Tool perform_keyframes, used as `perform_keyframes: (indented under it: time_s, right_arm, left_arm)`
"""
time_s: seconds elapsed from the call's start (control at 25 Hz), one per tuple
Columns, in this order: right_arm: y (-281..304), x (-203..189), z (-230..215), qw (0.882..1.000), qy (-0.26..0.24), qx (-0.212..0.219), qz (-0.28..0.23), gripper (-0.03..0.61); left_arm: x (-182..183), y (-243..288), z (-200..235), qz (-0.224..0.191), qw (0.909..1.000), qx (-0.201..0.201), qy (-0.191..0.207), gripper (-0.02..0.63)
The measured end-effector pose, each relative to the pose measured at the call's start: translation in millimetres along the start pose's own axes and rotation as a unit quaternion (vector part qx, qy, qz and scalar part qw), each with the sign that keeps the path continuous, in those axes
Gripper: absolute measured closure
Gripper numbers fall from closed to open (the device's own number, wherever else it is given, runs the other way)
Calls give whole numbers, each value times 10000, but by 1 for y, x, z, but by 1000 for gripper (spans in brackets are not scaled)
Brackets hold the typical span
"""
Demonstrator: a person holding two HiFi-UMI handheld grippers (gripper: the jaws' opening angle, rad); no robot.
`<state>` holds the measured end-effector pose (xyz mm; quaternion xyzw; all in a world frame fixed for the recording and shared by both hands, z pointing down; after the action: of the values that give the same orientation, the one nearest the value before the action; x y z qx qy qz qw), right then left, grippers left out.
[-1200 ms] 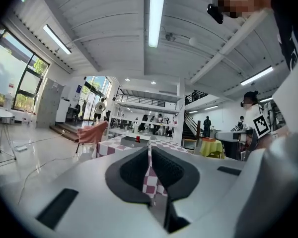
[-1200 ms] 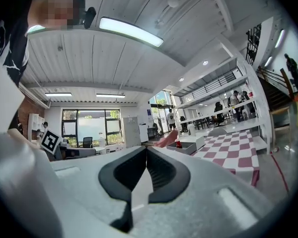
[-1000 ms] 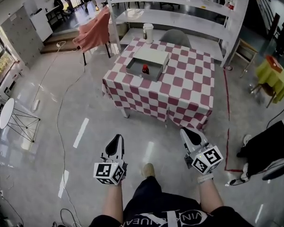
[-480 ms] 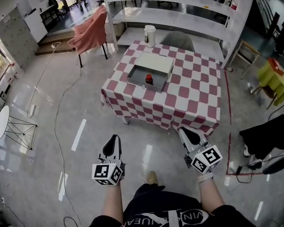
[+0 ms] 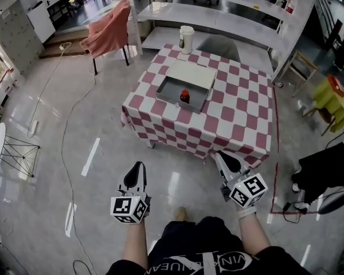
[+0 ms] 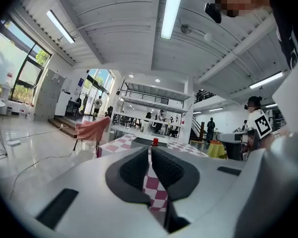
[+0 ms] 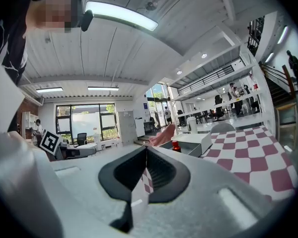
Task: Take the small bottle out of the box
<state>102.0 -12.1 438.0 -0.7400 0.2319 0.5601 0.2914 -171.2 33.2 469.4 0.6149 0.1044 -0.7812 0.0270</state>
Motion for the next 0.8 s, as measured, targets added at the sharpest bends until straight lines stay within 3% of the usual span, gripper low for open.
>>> perform_keyframes:
  time_s: [0.44, 0.8]
  right_arm:
    - [26, -2, -7, 9999, 42, 147, 34, 572]
    - [67, -26, -29, 9992, 164, 297, 207, 572]
  left_arm:
    - [3, 23, 8, -49, 10000, -12, 8, 589]
    - [-13, 55, 29, 47, 9999, 123, -30, 589]
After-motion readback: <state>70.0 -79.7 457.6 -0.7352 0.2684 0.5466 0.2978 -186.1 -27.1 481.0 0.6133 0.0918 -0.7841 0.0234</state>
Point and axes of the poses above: the fingertips, and each gripper's own axes: y forward along the fingers, z to its left, x out of its top, the point moved 2 cm from there along -y, backward along the fingers, and after that the axes turned 15 degrees about -z, right-handed, at the moved point
